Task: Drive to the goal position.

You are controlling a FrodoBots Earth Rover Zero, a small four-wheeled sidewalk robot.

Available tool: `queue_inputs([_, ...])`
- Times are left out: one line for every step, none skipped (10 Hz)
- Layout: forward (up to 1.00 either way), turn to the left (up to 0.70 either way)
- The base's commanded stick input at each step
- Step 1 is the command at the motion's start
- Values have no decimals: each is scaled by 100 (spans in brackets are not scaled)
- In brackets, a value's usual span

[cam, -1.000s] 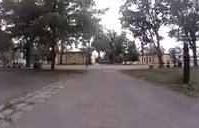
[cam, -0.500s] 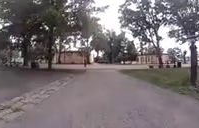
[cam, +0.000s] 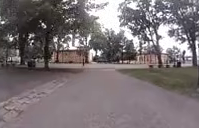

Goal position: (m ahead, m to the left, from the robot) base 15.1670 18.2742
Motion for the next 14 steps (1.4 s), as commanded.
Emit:
queue_inputs([60, 0])
queue_inputs([60, 0])
queue_inputs([60, 0])
queue_inputs([60, 0])
queue_inputs([60, 0])
queue_inputs([60, 0])
queue_inputs([60, 0])
queue_inputs([60, 0])
queue_inputs([60, 0])
queue_inputs([60, 0])
queue_inputs([60, 0])
queue_inputs([60, 0])
queue_inputs([60, 0])
queue_inputs([60, 0])
